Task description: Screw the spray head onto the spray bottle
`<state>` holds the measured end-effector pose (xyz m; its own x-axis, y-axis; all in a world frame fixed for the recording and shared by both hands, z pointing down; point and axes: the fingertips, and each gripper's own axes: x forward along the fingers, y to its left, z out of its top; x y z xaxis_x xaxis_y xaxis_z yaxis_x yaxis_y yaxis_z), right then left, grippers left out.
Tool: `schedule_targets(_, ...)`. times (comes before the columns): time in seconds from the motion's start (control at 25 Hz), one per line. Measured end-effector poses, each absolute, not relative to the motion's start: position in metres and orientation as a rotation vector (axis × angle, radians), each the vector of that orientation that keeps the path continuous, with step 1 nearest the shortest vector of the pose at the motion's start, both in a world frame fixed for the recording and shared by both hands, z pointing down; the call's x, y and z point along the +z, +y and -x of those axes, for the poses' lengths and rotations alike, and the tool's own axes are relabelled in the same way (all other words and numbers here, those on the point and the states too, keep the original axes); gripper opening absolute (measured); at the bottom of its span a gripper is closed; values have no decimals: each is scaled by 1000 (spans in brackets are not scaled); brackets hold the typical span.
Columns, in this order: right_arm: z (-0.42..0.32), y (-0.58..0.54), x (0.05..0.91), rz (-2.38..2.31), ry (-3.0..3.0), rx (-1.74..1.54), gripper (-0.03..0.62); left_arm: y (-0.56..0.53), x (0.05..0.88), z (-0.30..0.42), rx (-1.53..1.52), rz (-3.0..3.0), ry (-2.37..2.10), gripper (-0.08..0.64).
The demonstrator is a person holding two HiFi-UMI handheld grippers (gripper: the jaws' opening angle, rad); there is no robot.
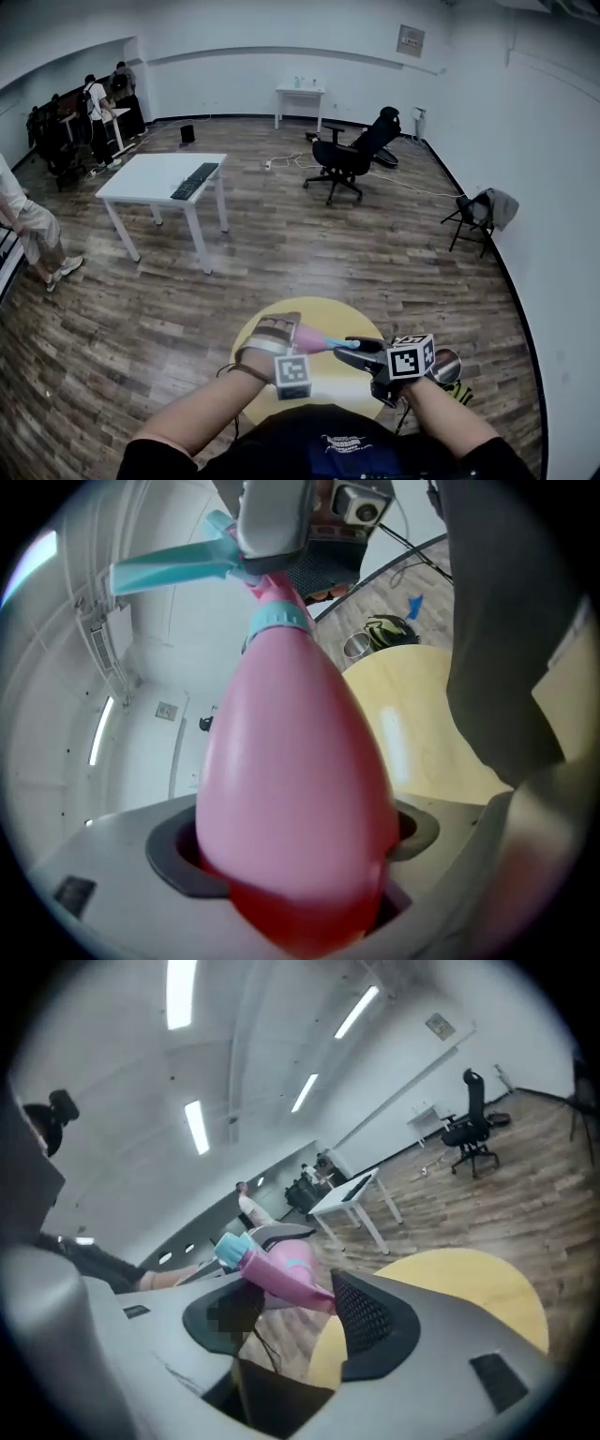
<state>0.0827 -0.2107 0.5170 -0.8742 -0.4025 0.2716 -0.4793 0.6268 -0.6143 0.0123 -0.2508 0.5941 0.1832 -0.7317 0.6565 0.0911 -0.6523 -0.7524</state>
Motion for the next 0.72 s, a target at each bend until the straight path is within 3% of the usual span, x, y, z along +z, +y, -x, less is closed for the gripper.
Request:
schedule_targets(0.04,-85,-207,513,-756,-2762,835,258,-249,592,-11,-1533,1807,588,480)
schedule_targets(0.08,-90,-204,511,-771,-2747,456,347,-249,589,-9,-1521,1822,575,480)
schedule_targets(0.12,-96,-199,512,-760,-2652,1,379,-249,585,-7,-1508,1827,566,480)
schedule_targets(0.2,-101,-186,521,-659,-2332,-732,377,-249,579,-3,-1483,1808,545,480)
schedule_targets(0.28,-93,-173,526,-569,-2255,-911,368,-247,576,-5,-1467,1772,513,480)
schedule_targets(0.36,-75,-170,518,-571,-2400,-798,339,-243,576,-10,-1449,1751,479,482)
schedule_targets(0.4,-68,-171,511,-587,-2491,-687,269,-242,575,-14,-1435,1755,469,482)
schedule_targets(0.44,-64,-172,504,-604,-2592,-524,153,-242,573,-17,-1418,1766,468,481)
schedule_targets(0.48,-63,-175,495,-624,-2704,-298,114,-242,569,-20,-1401,1779,475,482)
schedule_targets(0.72,-90,-207,485,-640,-3002,1219,126,-258,553,-24,-1398,1660,647,479)
